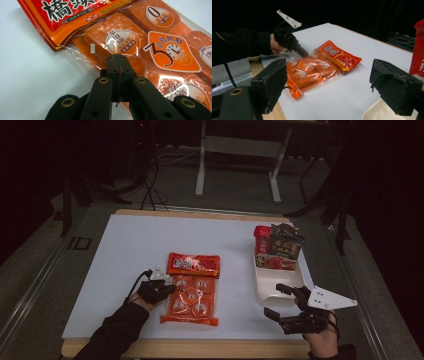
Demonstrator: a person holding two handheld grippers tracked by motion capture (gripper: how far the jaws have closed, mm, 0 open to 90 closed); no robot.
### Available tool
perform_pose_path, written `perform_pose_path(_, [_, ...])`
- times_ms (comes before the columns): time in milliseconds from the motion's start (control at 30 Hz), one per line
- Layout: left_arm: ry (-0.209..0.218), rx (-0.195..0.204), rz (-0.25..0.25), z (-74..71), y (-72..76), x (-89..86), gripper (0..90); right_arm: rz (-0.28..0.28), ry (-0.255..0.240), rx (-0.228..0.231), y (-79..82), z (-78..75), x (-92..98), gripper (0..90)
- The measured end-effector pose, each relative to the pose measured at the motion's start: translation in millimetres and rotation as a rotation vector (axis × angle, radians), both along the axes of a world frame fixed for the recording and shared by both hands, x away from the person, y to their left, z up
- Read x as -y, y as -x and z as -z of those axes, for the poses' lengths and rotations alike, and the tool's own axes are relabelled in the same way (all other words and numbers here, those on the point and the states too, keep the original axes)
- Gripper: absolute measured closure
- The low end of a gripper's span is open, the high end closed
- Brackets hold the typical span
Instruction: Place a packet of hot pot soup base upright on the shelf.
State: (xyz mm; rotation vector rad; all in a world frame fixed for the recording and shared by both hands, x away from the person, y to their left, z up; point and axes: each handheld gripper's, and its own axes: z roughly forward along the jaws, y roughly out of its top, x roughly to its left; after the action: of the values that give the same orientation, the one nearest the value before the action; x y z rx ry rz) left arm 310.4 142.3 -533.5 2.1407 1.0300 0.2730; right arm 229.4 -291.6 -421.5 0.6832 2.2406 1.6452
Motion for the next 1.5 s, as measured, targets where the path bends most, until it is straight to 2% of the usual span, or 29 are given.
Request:
perform_pose_path(133, [0.013,-0.006,0.024,0.5,0.5,14.3,90.0,-0.001,0.001,0.001,0.1,0.2,0.4,14.3])
perform_pose_path(433, [0.034,-0.017,0.060,0.7,1.6,32.5,90.0,0.002,-0.005,0.001,-0.5,0.6,2.1,15.5])
perform_pose_path(633, [0.042,-0.013,0.072,-0.4,1.5,30.6,90.0,0.006,-0.022,0.012,-1.4,0.0,2.8,15.6])
perform_pose_path(667, [0.054,-0.014,0.069,-1.7,1.2,28.7,90.0,0.009,-0.023,0.012,-1.7,0.2,2.8,15.6])
perform_pose_path(733, [0.063,0.009,0.058,-5.4,1.1,25.2,90.0,0.007,-0.030,0.010,-1.7,0.8,2.7,15.6])
perform_pose_path(800, [0.094,0.018,0.055,-10.5,-0.8,19.9,88.2,0.011,-0.033,0.015,-1.3,1.0,2.7,15.5])
perform_pose_path(833, [0.089,0.036,0.050,-13.3,-1.6,17.6,88.1,0.010,-0.037,0.016,-1.2,0.8,2.9,15.5])
perform_pose_path(1033, [0.114,0.073,0.025,-24.2,-11.6,4.5,78.0,0.040,-0.049,0.044,0.1,-0.3,4.4,15.5])
perform_pose_path(1233, [0.139,0.081,-0.032,-19.2,-26.5,-3.9,67.5,0.045,-0.034,0.094,1.3,1.1,0.7,14.3])
perform_pose_path(1433, [0.145,0.077,-0.069,-10.3,-42.4,-7.6,55.2,0.057,-0.027,0.067,1.0,3.5,-2.2,13.5])
perform_pose_path(1500, [0.154,0.064,-0.070,-8.1,-48.3,-8.2,50.5,0.067,-0.017,0.070,0.9,4.1,-3.4,11.5])
